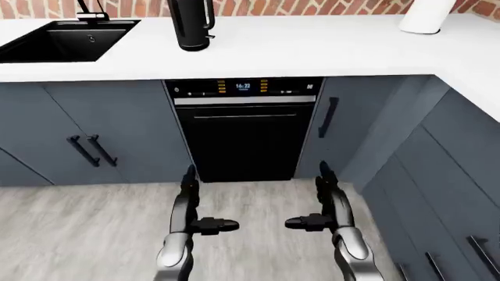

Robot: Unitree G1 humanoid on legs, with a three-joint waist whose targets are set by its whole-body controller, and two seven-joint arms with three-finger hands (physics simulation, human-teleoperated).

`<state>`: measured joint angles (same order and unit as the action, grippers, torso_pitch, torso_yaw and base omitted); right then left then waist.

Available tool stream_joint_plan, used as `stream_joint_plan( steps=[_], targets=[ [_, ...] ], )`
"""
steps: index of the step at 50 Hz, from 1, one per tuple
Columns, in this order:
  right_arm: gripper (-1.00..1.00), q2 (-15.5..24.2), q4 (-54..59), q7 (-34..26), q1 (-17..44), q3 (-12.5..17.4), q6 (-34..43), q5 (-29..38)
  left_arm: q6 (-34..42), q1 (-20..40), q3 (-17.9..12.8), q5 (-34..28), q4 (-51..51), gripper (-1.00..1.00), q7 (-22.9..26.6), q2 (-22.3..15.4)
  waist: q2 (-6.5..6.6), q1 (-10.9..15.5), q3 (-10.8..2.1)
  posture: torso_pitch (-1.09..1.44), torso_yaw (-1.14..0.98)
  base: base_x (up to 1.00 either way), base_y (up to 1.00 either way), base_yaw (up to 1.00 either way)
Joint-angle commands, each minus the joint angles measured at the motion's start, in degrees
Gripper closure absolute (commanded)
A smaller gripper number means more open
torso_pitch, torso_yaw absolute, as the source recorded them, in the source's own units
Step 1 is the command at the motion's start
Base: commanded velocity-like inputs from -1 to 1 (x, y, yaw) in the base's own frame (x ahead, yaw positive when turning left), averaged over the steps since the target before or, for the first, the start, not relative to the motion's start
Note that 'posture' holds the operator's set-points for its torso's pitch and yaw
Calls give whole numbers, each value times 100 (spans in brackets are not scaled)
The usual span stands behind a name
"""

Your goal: Press down the lever to turn on the electric kettle.

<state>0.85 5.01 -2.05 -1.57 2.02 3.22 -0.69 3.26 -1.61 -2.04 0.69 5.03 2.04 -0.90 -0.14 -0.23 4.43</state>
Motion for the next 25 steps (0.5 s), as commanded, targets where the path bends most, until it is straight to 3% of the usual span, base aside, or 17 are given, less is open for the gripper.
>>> stream_joint_plan(
  steps=[1,3,4,5,7,8,19,25],
  targets=[
    [-100,16,-818,81,56,17,-385,38,-406,151,4,-8,-482,-100,13,-25,-45,-12,-5,0,0,0,0,0],
    [-100,18,-936,107,18,18,-408,85,-434,131,11,-38,-504,-100,14,-23,-6,37,-356,0,0,0,0,0],
    [-100,27,-974,122,13,19,-420,131,-434,118,16,-50,-526,-100,21,-24,-12,38,-296,0,0,0,0,0],
    [-100,38,-1020,136,3,28,-435,173,-446,96,25,-70,-557,-100,25,-23,-35,37,-91,0,0,0,0,0],
    [-100,46,-1088,152,-4,50,-420,228,-477,77,16,-83,-622,-100,5,-12,-43,37,-395,0,0,0,0,0],
    [-100,40,-1114,163,-6,45,-414,255,-464,76,6,-69,-656,-100,-7,-6,-45,40,-425,0,0,0,0,0],
    [-100,55,-1505,171,-16,116,-283,321,-223,46,-73,30,-1463,-100,-66,-18,-34,46,-486,0,0,0,0,0],
    [-100,103,-2100,206,-42,105,-176,692,10,15,-119,124,-2037,-100,-48,-21,-22,47,-517,0,0,0,0,0]
  ],
)
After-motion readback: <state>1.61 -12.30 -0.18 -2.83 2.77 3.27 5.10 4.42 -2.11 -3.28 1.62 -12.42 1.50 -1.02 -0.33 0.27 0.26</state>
